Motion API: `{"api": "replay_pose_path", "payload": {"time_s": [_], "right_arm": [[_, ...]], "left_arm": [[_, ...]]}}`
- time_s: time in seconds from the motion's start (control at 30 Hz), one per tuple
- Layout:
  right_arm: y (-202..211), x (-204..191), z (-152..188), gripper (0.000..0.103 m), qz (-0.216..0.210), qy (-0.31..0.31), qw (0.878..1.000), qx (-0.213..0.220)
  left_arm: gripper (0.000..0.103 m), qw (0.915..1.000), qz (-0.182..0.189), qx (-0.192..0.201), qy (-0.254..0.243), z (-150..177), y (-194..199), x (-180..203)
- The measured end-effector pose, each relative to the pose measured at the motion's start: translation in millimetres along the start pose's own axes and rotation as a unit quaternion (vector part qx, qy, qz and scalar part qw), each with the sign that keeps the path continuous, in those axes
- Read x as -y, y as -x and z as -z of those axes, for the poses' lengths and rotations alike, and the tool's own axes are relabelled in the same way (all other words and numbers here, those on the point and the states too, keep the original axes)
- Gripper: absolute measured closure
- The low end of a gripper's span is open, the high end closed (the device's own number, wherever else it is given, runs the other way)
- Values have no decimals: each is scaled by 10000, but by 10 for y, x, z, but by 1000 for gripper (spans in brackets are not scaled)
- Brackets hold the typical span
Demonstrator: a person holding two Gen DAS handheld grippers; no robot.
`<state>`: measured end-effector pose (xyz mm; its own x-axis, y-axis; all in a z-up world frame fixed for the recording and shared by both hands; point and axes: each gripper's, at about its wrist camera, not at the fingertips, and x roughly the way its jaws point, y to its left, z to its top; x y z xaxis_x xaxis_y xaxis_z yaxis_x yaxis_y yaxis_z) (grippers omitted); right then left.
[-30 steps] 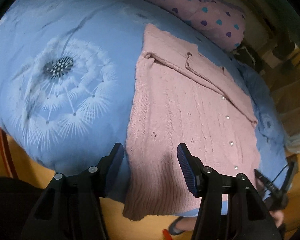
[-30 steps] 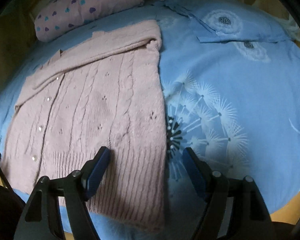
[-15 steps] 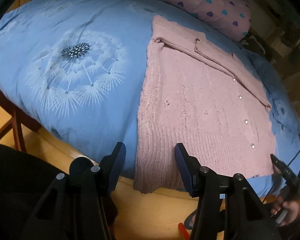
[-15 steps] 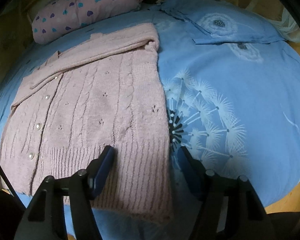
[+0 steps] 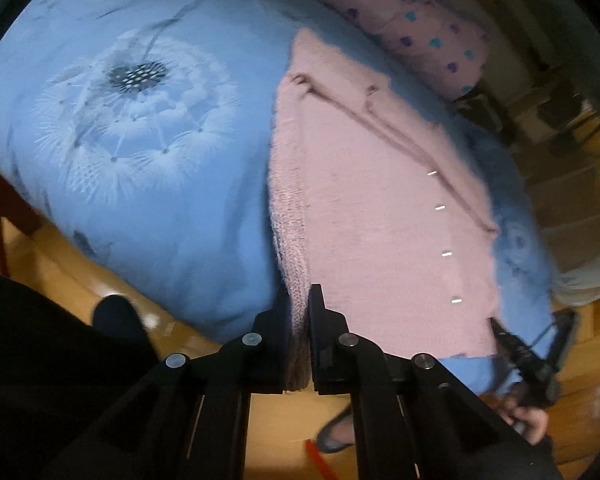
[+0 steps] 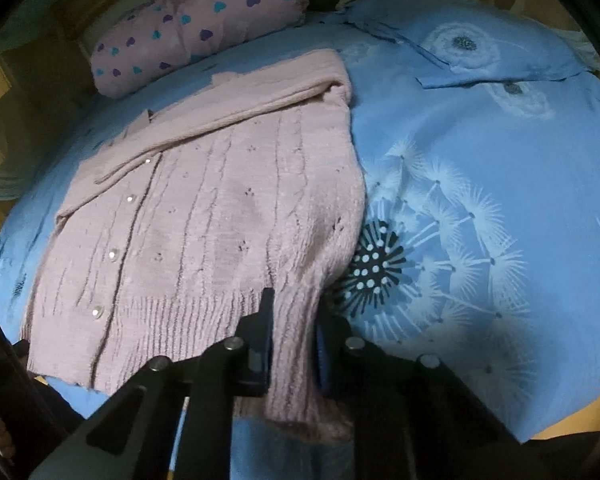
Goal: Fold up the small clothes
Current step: 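Grasp the ribbed hem of the pink cardigan with both grippers, then lift the held hem with both grippers and carry it toward the collar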
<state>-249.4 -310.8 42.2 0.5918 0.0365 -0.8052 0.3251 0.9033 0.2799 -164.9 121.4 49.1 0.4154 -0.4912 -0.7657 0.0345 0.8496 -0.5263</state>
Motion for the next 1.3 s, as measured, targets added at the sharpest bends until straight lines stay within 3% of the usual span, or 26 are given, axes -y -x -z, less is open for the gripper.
{"api": "replay_pose_path", "payload": {"time_s": [0.3, 0.4, 0.87, 1.07, 1.17, 1.3], "right_arm": [[288, 270, -33, 89, -805, -898, 9920, 362], [406, 296, -38, 89, -1008, -981, 9886, 540], [756, 252, 11, 90, -1409, -857, 9828, 830], [1030, 235, 108, 97, -1631, -807, 9786, 964], [1162, 208, 133, 98, -1584, -616, 9794, 1091], [1066, 271, 137, 98, -1395, -674, 9835, 939]], "left_arm": [[103, 9936, 1022, 361, 307, -36, 240, -56], [103, 9923, 1143, 449, 165, -28, 304, -11], [103, 9887, 1279, 781, -109, 45, 559, 30], [103, 9858, 1366, 921, -322, 141, 702, 136], [103, 9845, 1417, 948, -407, 154, 725, 176], [103, 9852, 1388, 934, -384, 125, 681, 146]]}}
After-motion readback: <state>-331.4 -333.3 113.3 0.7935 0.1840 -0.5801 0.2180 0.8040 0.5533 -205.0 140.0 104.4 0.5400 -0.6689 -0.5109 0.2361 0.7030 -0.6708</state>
